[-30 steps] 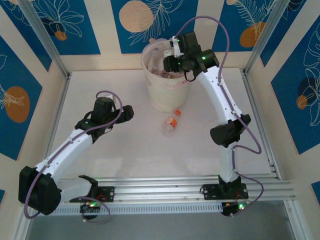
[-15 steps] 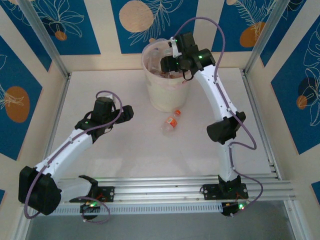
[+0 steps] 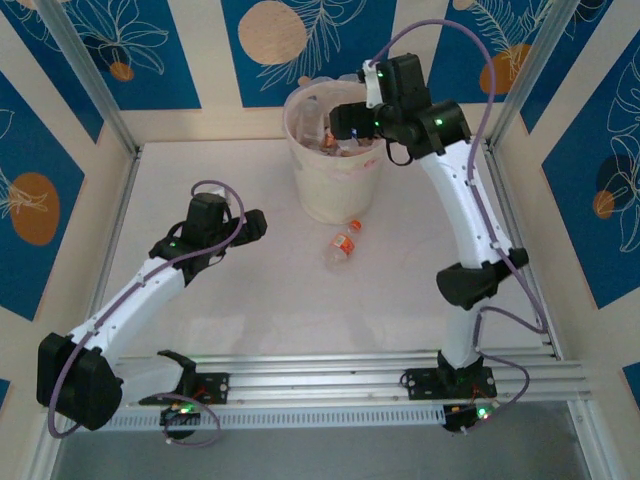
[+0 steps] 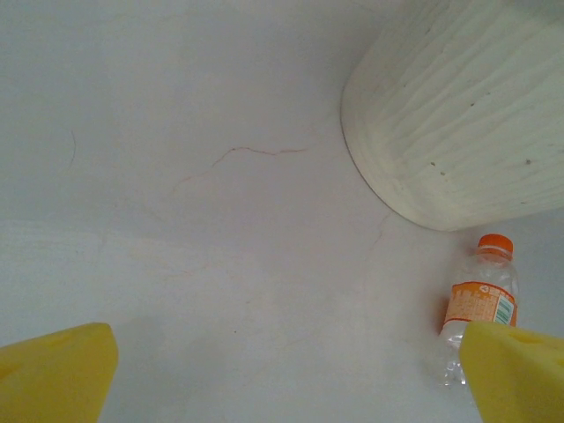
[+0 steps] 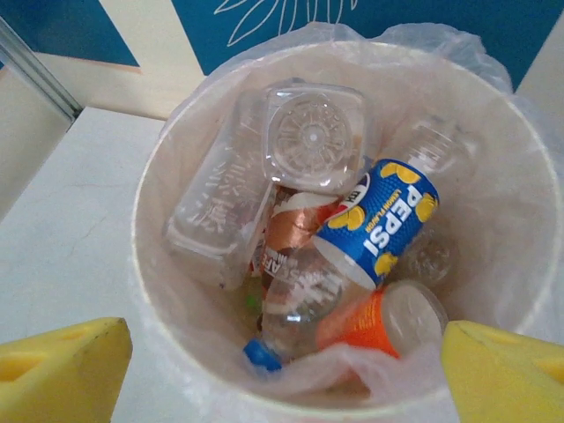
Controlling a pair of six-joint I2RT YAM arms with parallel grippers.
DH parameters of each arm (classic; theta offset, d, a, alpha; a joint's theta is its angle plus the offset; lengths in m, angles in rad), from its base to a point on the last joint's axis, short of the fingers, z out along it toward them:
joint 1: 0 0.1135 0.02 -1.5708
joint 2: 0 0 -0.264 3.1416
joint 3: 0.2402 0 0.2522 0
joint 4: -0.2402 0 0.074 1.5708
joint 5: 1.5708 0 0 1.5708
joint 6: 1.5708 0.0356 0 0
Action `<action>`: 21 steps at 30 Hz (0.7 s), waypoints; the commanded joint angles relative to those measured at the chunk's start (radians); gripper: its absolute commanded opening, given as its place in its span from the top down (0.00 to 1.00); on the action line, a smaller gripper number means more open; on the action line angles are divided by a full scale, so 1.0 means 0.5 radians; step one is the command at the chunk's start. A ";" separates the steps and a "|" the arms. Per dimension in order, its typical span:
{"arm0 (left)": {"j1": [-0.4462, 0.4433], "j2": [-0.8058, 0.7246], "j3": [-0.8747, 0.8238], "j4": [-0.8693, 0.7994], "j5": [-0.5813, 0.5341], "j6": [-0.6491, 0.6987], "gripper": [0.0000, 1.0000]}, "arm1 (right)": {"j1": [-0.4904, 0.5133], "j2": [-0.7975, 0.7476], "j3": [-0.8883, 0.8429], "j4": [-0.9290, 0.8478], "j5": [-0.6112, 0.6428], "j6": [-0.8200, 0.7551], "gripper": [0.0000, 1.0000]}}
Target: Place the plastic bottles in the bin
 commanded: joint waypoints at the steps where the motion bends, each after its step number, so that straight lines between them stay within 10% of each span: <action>1: -0.016 -0.051 0.054 -0.034 -0.047 0.053 0.00 | 0.039 -0.193 -0.257 0.054 0.146 0.100 0.09; 21: -0.014 -0.128 -0.015 -0.009 -0.116 0.037 0.01 | 0.336 -1.235 -2.531 0.622 0.321 1.360 0.01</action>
